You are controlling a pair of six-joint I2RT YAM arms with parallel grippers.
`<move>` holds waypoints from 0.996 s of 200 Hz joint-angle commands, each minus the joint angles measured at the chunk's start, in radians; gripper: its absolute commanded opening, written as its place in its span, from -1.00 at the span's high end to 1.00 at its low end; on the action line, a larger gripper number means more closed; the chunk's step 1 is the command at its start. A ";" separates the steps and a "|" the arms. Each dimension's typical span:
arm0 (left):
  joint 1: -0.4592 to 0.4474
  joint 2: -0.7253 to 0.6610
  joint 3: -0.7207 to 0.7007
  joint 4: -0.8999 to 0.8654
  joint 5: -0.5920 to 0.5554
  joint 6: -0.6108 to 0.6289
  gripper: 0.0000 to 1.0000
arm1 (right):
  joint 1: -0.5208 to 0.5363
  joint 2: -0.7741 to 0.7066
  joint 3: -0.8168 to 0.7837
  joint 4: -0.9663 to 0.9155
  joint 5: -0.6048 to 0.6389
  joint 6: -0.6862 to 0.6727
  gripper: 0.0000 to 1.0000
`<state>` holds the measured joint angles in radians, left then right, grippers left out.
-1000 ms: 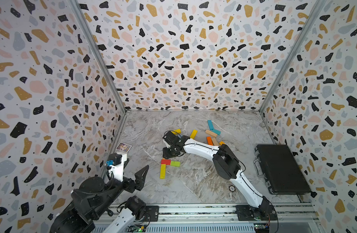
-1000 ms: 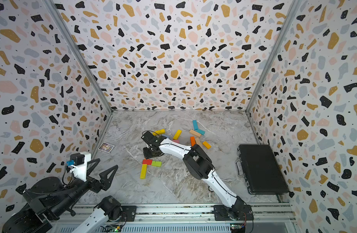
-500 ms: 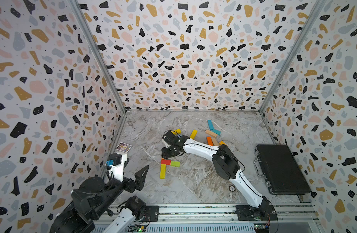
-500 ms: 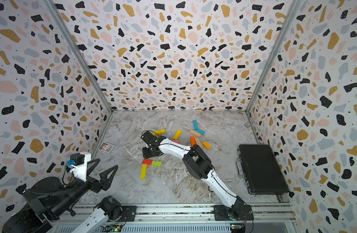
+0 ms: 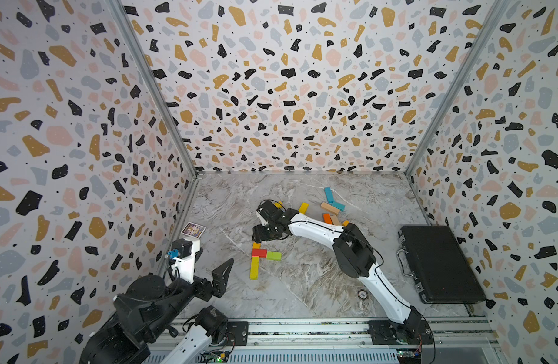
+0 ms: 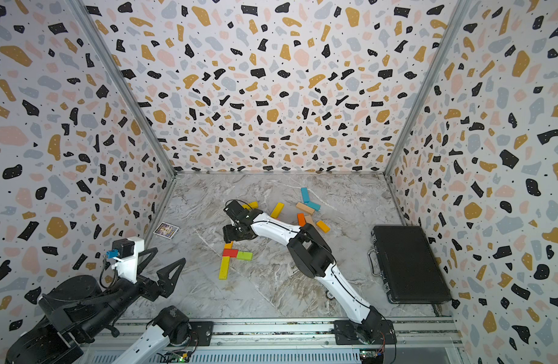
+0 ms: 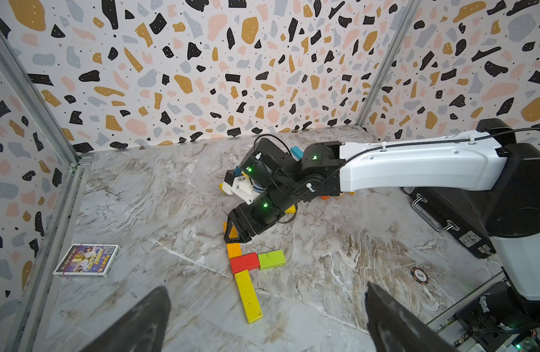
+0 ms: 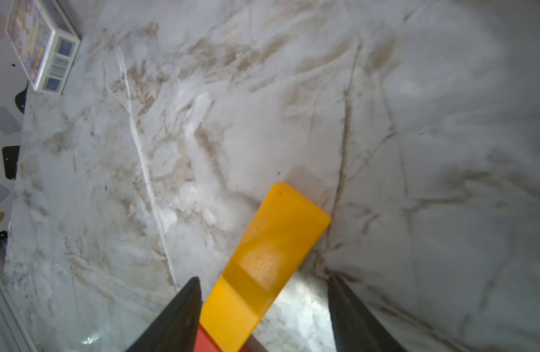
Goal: Assemble the letter h with building blocks
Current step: Assemble the building block at the center of the board.
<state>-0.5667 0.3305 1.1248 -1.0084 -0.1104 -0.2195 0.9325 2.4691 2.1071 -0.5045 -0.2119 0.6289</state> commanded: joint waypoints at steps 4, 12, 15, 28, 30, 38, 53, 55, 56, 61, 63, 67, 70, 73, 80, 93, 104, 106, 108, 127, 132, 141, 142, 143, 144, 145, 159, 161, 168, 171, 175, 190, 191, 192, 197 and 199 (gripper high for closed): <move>0.004 0.016 0.002 0.043 0.002 0.022 -0.97 | -0.009 0.023 0.046 -0.038 -0.012 0.011 -0.37; 0.004 0.017 0.002 0.043 0.002 0.022 -0.98 | -0.009 0.031 0.060 -0.042 -0.017 0.010 -0.37; 0.005 0.018 0.001 0.044 0.002 0.023 -0.98 | -0.009 0.033 0.063 -0.042 -0.022 0.009 -0.37; 0.004 0.020 0.000 0.044 0.002 0.022 -0.98 | -0.009 0.046 0.082 -0.042 -0.042 0.008 -0.37; 0.004 0.020 0.000 0.044 0.002 0.022 -0.98 | -0.009 0.048 0.083 -0.041 -0.046 0.008 -0.37; 0.004 0.022 0.000 0.044 0.000 0.022 -0.98 | -0.009 0.055 0.089 -0.035 -0.061 0.007 -0.36; 0.004 0.025 -0.001 0.045 -0.003 0.024 -0.97 | -0.009 0.065 0.098 -0.027 -0.081 0.006 -0.36; 0.004 0.025 -0.001 0.045 -0.003 0.025 -0.98 | -0.009 0.065 0.098 -0.026 -0.082 0.006 -0.36; 0.004 0.025 0.000 0.045 -0.003 0.024 -0.98 | -0.009 0.066 0.098 -0.025 -0.083 0.007 -0.36; 0.004 0.026 0.000 0.045 -0.003 0.023 -0.98 | -0.009 0.067 0.099 -0.025 -0.085 0.009 -0.36; 0.004 0.027 0.000 0.046 -0.003 0.023 -0.98 | -0.009 0.067 0.099 -0.024 -0.085 0.009 -0.35; 0.004 0.027 0.000 0.045 -0.003 0.023 -0.98 | -0.009 0.068 0.099 -0.023 -0.086 0.009 -0.36; 0.004 0.028 0.000 0.046 -0.004 0.024 -0.97 | -0.009 0.068 0.099 -0.023 -0.086 0.009 -0.36; 0.004 0.028 0.000 0.045 -0.005 0.025 -0.97 | -0.009 0.068 0.097 -0.023 -0.086 0.008 -0.36; 0.004 0.030 -0.001 0.047 -0.004 0.025 -0.97 | -0.009 0.068 0.098 -0.026 -0.083 0.008 -0.36; 0.004 0.032 0.001 0.046 -0.005 0.026 -0.97 | -0.010 0.066 0.097 -0.026 -0.075 0.005 -0.36; 0.004 0.033 0.002 0.046 -0.006 0.027 -0.98 | -0.011 0.065 0.096 -0.027 -0.071 0.003 -0.38; 0.004 0.034 0.003 0.046 -0.006 0.027 -0.98 | -0.012 0.065 0.096 -0.027 -0.071 0.002 -0.38; 0.004 0.034 0.003 0.046 -0.005 0.026 -0.98 | -0.012 0.065 0.097 -0.026 -0.072 0.001 -0.38; 0.004 0.036 0.001 0.047 -0.007 0.026 -0.97 | -0.014 0.069 0.103 -0.022 -0.075 0.001 -0.39; 0.003 0.036 0.001 0.047 -0.007 0.028 -0.98 | -0.015 0.071 0.107 -0.023 -0.077 0.003 -0.39; 0.004 0.038 0.001 0.047 -0.008 0.028 -0.98 | -0.015 0.076 0.115 -0.026 -0.081 0.003 -0.39; 0.004 0.038 0.001 0.047 -0.008 0.028 -0.98 | -0.015 0.077 0.116 -0.026 -0.082 0.003 -0.39; 0.004 0.038 0.001 0.047 -0.008 0.028 -0.98 | -0.015 0.078 0.117 -0.026 -0.081 0.003 -0.39; 0.004 0.038 0.001 0.047 -0.008 0.028 -0.98 | -0.015 0.078 0.118 -0.026 -0.084 0.003 -0.39; 0.004 0.038 0.001 0.047 -0.008 0.028 -0.97 | -0.015 0.079 0.119 -0.026 -0.085 0.003 -0.39; 0.004 0.040 0.001 0.047 -0.010 0.028 -0.97 | -0.015 0.088 0.132 -0.031 -0.087 0.005 -0.39; 0.004 0.041 0.001 0.047 -0.010 0.029 -0.97 | -0.015 0.089 0.132 -0.031 -0.090 0.006 -0.39; 0.004 0.042 0.000 0.047 -0.010 0.030 -0.98 | -0.015 0.092 0.135 -0.028 -0.093 0.008 -0.39; 0.004 0.043 0.000 0.047 -0.011 0.029 -0.98 | -0.015 0.092 0.134 -0.027 -0.093 0.009 -0.39; 0.004 0.042 0.000 0.047 -0.009 0.030 -0.98 | -0.016 0.094 0.135 -0.025 -0.095 0.009 -0.39; 0.004 0.042 -0.003 0.051 -0.013 0.030 -0.98 | -0.017 0.100 0.142 -0.030 -0.094 0.013 -0.39; 0.004 0.042 -0.004 0.050 -0.014 0.030 -0.98 | -0.016 0.100 0.142 -0.029 -0.093 0.014 -0.39; 0.004 0.044 -0.004 0.051 -0.015 0.030 -0.98 | -0.016 0.099 0.141 -0.029 -0.092 0.014 -0.39; 0.004 0.043 -0.003 0.049 -0.015 0.032 -0.97 | -0.017 0.099 0.139 -0.029 -0.088 0.014 -0.39; 0.004 0.044 -0.003 0.048 -0.016 0.031 -0.97 | -0.017 0.098 0.139 -0.029 -0.087 0.014 -0.39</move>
<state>-0.5667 0.3630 1.1244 -1.0069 -0.1143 -0.2012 0.9180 2.5496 2.2280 -0.4942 -0.3019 0.6327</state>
